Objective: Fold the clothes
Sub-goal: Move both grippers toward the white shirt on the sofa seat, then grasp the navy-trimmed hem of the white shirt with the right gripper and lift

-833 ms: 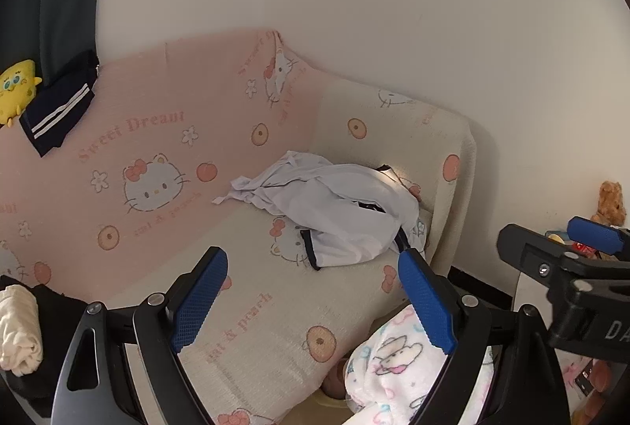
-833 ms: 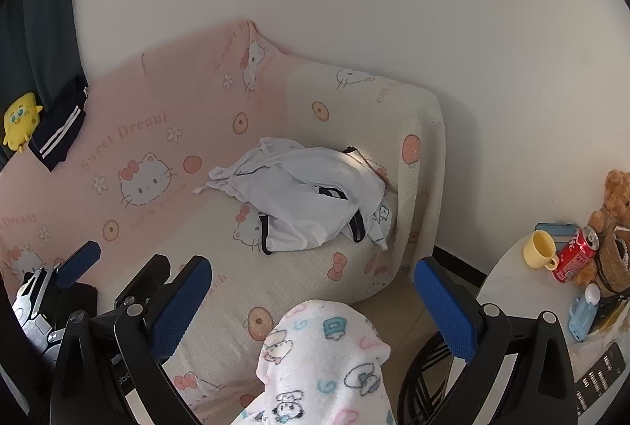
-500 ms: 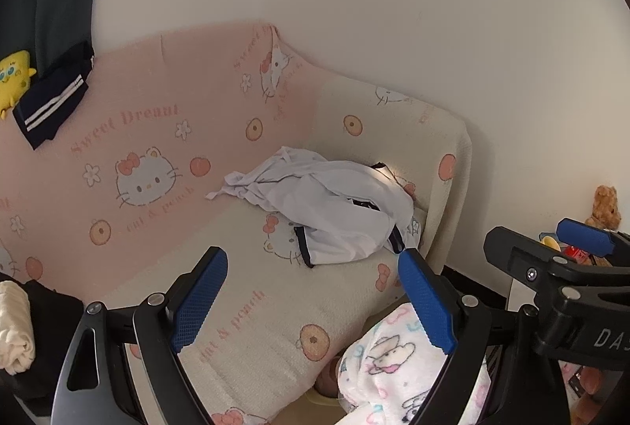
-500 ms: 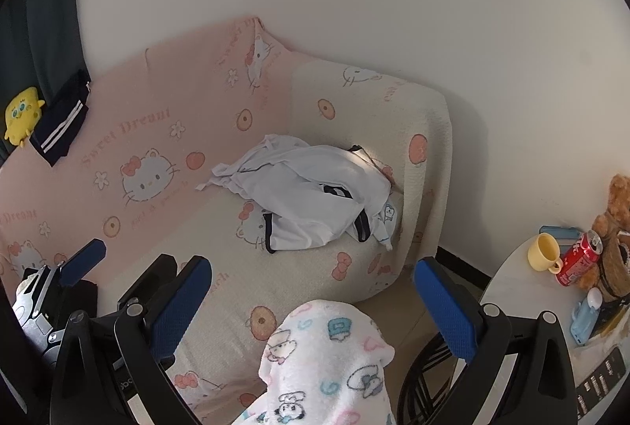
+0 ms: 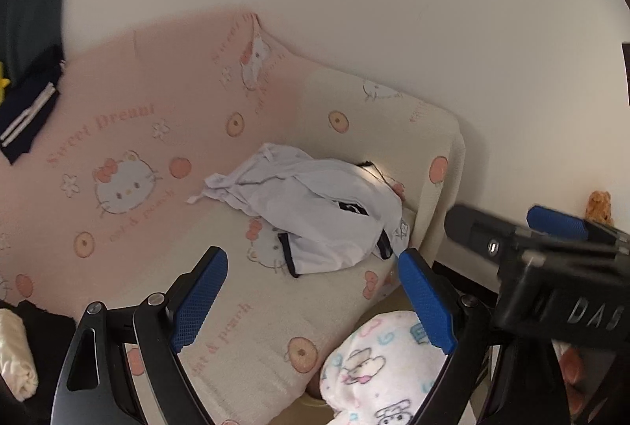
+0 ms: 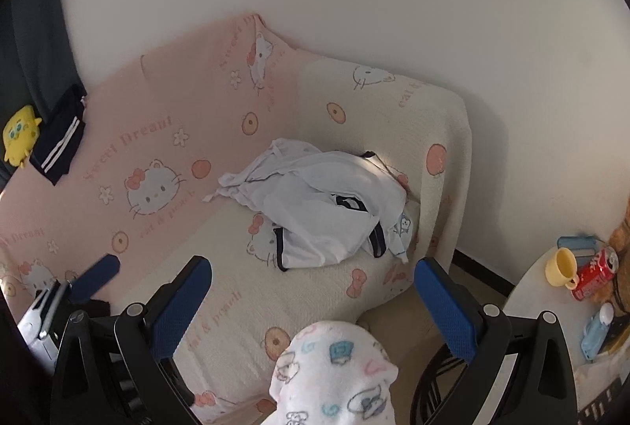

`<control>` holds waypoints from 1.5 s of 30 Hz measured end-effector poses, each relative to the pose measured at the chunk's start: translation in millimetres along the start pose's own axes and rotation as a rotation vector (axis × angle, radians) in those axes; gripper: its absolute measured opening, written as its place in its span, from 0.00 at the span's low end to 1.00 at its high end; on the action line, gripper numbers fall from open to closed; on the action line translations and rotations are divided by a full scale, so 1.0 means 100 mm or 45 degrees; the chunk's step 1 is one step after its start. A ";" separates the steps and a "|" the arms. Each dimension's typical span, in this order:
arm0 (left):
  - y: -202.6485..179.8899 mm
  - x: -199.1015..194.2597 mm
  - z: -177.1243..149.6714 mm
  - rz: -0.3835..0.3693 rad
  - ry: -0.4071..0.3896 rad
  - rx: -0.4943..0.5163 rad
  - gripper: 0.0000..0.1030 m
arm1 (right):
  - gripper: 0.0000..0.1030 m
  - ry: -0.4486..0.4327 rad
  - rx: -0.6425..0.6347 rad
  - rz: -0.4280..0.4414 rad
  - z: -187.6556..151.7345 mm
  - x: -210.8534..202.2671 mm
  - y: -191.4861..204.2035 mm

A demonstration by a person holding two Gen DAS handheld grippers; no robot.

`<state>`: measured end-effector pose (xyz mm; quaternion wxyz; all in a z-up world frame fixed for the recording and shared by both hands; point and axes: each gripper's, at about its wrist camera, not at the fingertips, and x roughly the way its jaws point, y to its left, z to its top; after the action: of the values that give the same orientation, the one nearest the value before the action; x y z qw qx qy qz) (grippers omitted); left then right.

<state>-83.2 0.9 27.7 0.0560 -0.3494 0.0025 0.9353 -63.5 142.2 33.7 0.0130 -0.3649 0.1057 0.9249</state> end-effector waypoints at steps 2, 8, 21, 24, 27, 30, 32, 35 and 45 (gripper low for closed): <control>0.01 0.15 0.06 -0.010 0.029 0.008 0.86 | 1.00 0.016 0.022 -0.001 0.11 0.11 -0.05; 0.13 0.58 0.22 -0.004 0.092 0.005 0.86 | 1.00 0.071 0.073 -0.034 0.37 0.49 -0.27; 0.17 1.65 0.38 0.007 0.263 0.096 0.86 | 1.00 0.266 0.183 0.029 0.48 1.56 -0.77; 0.08 1.88 0.31 0.124 0.253 0.273 0.86 | 1.00 0.343 0.253 0.098 0.42 1.85 -0.91; 0.05 2.09 0.23 0.127 0.285 0.359 0.86 | 1.00 0.402 0.340 0.150 0.36 2.12 -1.06; 0.01 2.28 0.17 0.077 0.320 0.391 0.86 | 1.00 0.452 0.442 0.216 0.30 2.33 -1.19; -0.04 2.41 0.16 0.047 0.344 0.401 0.86 | 1.00 0.474 0.551 0.271 0.26 2.45 -1.30; -0.11 2.60 0.15 -0.008 0.399 0.376 0.86 | 1.00 0.491 0.810 0.370 0.18 2.59 -1.49; -0.33 2.94 0.00 -0.161 0.477 0.375 0.86 | 1.00 0.422 1.303 0.492 -0.03 3.07 -1.83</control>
<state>-299.7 63.6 -163.7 0.1634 -0.5043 0.1273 0.8383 -268.5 304.0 -210.5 0.0019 -0.4263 0.6055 0.6720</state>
